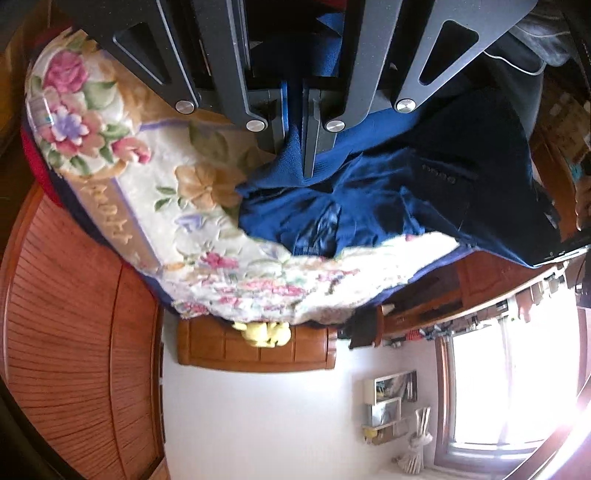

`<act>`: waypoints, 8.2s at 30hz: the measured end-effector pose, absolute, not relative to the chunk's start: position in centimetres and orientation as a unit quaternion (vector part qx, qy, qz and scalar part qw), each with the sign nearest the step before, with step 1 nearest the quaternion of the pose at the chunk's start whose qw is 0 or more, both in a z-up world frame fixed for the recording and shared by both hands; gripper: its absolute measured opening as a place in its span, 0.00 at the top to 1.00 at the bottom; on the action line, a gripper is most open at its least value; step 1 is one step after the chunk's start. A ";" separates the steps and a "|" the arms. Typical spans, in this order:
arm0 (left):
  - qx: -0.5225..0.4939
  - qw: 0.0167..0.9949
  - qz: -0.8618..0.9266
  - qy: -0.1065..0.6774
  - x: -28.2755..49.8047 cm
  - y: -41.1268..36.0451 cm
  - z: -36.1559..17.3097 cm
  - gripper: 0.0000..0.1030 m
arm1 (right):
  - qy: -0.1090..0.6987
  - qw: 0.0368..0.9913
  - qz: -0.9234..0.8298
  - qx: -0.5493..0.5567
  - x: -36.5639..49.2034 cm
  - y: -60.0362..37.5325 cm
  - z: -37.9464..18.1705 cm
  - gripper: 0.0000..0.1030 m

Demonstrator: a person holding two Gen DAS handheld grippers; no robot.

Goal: Fold large clothes

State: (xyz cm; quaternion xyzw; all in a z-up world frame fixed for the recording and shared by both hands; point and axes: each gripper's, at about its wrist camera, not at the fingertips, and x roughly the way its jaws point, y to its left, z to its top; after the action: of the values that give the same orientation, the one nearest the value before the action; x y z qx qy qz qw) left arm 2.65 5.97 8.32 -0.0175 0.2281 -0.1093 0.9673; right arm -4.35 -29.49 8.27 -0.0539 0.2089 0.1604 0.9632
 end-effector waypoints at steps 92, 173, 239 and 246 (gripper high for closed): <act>0.004 0.893 -0.098 0.440 16.9 7.1 -10.4 0.67 | 0.379 0.918 0.106 -0.048 19.6 -28.8 -6.9 0.26; -0.035 0.936 -0.099 0.337 7.4 7.2 -5.5 0.65 | 0.334 0.879 0.162 -0.300 23.4 -11.8 -3.0 0.96; -0.032 0.927 -0.093 0.362 6.1 7.4 -8.0 0.65 | 0.334 0.858 0.328 -0.211 28.2 -1.4 -6.5 0.38; -0.026 0.923 -0.101 0.370 6.4 6.2 -8.3 0.65 | 0.395 0.798 0.392 -0.232 27.8 -0.2 -11.2 0.38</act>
State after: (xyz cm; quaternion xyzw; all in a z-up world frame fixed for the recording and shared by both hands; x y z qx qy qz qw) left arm 6.36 6.20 -8.27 -0.0257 0.3705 -0.1011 0.9230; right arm 27.84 -0.20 -11.19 -0.2322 0.3947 0.3924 0.7977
